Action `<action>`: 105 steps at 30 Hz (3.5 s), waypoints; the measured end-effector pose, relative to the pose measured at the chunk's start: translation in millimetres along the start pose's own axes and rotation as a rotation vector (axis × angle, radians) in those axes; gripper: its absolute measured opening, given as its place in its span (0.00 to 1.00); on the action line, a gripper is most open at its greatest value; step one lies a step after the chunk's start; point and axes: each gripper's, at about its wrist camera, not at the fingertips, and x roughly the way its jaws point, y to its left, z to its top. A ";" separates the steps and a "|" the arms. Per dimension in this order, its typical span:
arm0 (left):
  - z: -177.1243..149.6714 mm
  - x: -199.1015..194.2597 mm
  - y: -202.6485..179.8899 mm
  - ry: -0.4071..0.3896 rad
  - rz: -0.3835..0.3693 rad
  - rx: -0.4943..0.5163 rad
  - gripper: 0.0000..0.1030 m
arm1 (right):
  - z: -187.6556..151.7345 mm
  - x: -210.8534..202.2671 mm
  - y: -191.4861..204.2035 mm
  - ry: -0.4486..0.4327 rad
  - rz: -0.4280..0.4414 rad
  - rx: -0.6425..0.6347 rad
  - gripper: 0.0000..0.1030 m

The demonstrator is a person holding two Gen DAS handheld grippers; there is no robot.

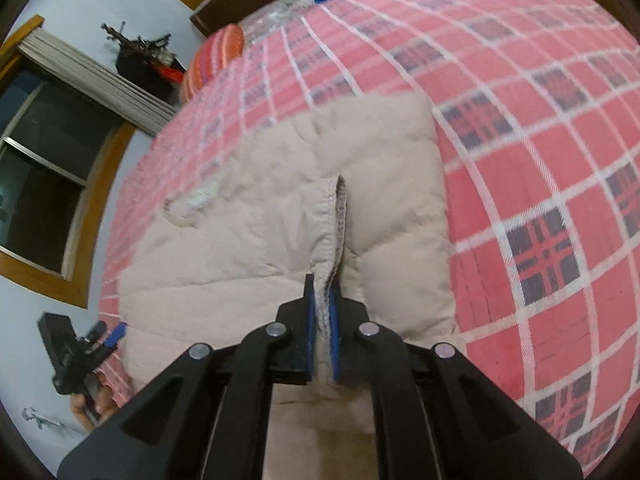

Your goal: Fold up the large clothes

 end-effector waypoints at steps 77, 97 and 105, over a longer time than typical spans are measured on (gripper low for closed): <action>-278.8 -130.3 20.3 0.483 -0.081 0.048 0.62 | -277.2 -154.2 -77.7 0.379 0.240 -0.116 0.48; -265.9 -162.8 -8.5 0.309 -0.117 0.054 0.12 | -265.4 -183.4 -59.7 0.235 0.306 -0.169 0.12; -250.7 -173.2 -23.5 0.243 -0.137 0.078 0.11 | -245.8 -195.8 -39.3 0.175 0.322 -0.205 0.12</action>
